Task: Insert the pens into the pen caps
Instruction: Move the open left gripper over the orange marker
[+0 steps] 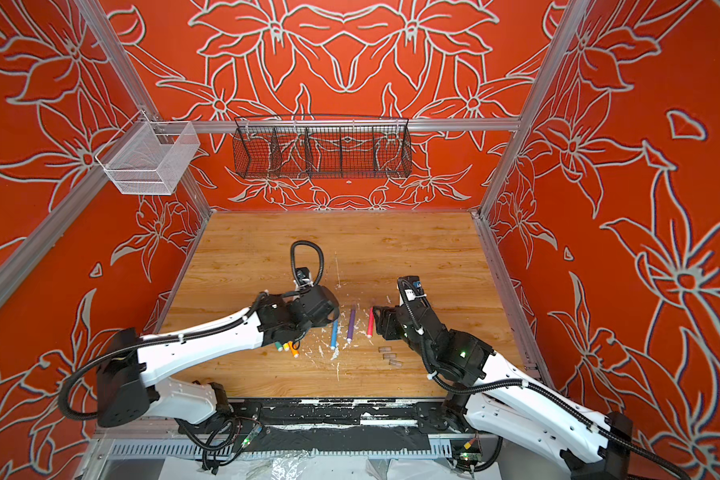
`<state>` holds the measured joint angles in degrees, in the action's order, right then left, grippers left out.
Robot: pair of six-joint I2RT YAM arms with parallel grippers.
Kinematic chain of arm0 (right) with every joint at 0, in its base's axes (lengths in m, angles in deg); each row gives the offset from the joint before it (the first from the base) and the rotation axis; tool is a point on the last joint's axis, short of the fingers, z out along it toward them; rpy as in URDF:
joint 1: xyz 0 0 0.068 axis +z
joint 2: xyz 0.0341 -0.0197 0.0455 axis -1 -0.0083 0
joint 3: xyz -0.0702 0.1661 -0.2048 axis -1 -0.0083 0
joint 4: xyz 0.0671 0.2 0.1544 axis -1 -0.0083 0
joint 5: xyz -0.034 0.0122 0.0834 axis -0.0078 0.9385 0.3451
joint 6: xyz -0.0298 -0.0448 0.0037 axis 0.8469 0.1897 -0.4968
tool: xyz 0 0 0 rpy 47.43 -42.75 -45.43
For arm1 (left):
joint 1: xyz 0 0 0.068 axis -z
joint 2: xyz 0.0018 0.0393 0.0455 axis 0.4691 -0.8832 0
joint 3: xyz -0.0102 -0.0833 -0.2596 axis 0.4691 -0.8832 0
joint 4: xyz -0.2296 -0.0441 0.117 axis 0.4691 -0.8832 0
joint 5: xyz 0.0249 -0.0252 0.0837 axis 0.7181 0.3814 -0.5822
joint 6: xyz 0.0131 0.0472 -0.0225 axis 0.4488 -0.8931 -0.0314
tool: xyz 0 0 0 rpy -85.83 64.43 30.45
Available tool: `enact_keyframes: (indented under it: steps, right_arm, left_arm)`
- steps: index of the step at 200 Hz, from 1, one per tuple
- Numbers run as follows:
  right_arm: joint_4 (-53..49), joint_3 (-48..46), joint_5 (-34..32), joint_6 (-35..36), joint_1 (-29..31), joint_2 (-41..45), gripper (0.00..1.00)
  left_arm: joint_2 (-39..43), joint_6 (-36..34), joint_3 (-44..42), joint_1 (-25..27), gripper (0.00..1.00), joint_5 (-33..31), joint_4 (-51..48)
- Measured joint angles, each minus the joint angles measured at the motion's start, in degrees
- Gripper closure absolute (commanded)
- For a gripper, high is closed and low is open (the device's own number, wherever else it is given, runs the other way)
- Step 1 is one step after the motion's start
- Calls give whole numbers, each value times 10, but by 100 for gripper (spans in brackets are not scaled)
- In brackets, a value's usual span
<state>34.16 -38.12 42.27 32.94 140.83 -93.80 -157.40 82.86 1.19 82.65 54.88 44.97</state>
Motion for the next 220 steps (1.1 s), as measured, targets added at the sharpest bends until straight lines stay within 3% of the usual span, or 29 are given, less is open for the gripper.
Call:
enact_keyframes:
  steps: [42,85,136,220]
  right_arm:
    - [31,0,24,0,0,-31,33]
    - [45,-2,42,-4,0,-75,34]
    - [54,-7,43,-6,0,-90,36]
    - [56,-10,43,-9,0,-91,36]
  left_arm:
    - [72,72,-116,-10,45,-15,-47]
    - [100,94,-192,-38,48,5,-26]
    - [87,84,-209,-44,62,38,36]
    - [-19,97,-198,-44,64,67,77]
